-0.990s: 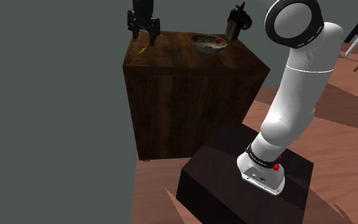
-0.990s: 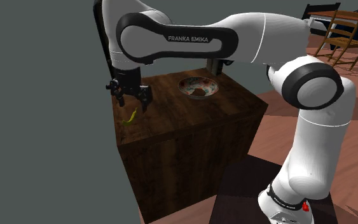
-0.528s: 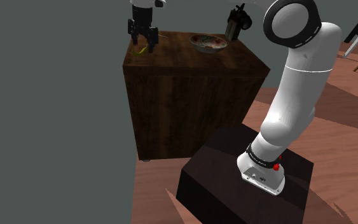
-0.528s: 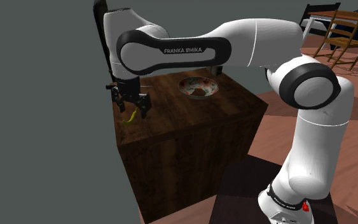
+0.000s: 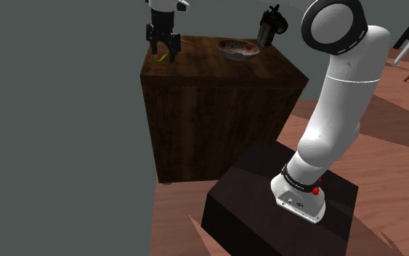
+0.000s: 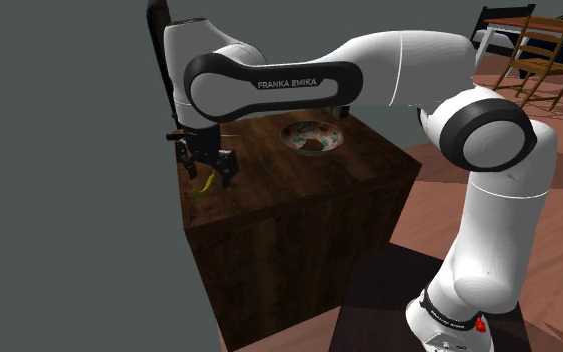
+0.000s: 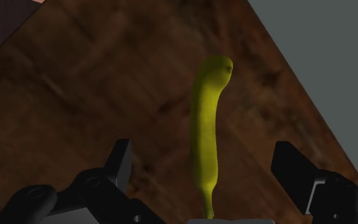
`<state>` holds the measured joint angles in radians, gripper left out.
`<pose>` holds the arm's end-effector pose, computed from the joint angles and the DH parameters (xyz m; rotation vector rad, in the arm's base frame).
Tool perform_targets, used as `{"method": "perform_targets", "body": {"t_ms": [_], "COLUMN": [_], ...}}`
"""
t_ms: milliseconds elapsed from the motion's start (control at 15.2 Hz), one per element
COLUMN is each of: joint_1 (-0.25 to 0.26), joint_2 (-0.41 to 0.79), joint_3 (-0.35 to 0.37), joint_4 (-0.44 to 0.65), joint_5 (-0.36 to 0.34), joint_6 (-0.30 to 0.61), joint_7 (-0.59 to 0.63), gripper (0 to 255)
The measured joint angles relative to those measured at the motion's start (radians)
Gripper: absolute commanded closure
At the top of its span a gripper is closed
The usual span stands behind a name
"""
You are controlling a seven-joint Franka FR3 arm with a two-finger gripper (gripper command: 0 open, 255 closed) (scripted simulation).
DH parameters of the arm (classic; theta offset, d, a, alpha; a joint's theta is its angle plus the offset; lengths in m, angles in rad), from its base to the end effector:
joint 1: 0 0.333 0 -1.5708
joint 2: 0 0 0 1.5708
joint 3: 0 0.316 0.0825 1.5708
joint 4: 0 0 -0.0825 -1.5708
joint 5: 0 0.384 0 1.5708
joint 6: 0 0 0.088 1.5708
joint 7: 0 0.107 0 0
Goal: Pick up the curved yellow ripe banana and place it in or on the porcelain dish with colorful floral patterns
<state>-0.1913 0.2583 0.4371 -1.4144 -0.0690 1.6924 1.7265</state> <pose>0.6259 0.1154 0.5682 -2.2677 2.0893 0.0136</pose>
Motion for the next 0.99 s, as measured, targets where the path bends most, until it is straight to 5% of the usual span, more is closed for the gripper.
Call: {"method": "perform_targets", "body": {"t_ms": [990], "joint_1": [0.008], "joint_2": [0.012], "joint_3": [0.002], "joint_4": [0.068], "joint_5": [-0.005], "joint_6": [-0.056], "joint_7": [0.004], "gripper": [255]}}
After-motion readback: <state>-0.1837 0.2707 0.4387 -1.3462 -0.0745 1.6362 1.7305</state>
